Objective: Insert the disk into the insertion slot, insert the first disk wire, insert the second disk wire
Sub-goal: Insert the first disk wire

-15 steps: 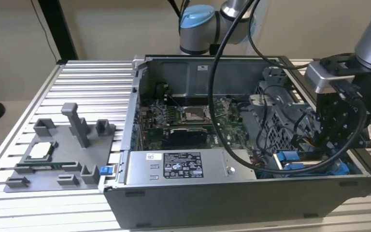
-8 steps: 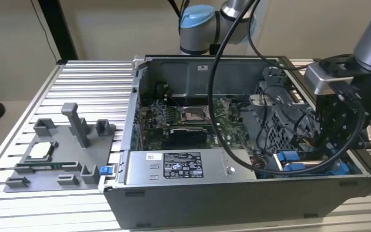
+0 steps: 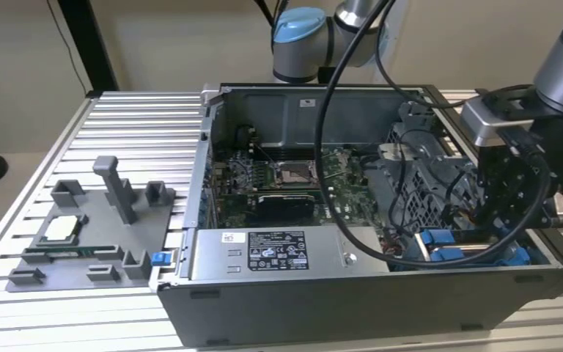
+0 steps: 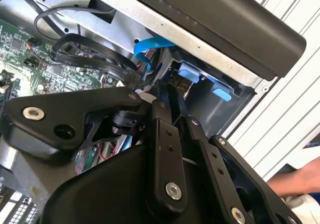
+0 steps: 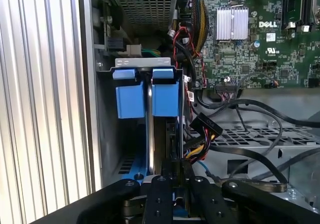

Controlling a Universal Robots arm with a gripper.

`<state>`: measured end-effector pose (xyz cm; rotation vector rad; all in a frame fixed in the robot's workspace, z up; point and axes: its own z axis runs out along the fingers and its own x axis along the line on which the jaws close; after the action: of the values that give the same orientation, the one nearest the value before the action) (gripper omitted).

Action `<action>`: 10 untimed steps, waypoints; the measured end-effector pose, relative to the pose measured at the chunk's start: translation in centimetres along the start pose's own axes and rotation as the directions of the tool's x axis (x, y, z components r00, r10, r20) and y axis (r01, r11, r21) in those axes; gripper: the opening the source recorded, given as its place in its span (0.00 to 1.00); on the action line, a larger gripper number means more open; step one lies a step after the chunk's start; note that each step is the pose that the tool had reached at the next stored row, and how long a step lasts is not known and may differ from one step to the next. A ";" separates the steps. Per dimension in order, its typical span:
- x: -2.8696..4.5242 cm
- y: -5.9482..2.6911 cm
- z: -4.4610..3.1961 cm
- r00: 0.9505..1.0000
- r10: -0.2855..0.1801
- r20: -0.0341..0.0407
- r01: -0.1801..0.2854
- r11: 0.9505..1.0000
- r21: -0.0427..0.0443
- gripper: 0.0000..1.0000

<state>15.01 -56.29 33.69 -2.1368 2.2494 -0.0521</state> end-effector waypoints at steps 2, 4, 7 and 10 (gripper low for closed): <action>0.00 0.01 0.19 1.000 0.001 -0.001 -0.001 1.000 0.000 0.00; 0.00 0.03 0.34 1.000 0.001 -0.001 -0.001 1.000 0.000 0.00; 0.00 0.04 0.52 1.000 0.002 0.000 -0.002 1.000 0.000 0.00; 0.00 0.04 0.55 1.000 0.002 0.000 -0.002 1.000 0.000 0.00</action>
<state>15.00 -56.28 33.14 -2.1348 2.2514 -0.0523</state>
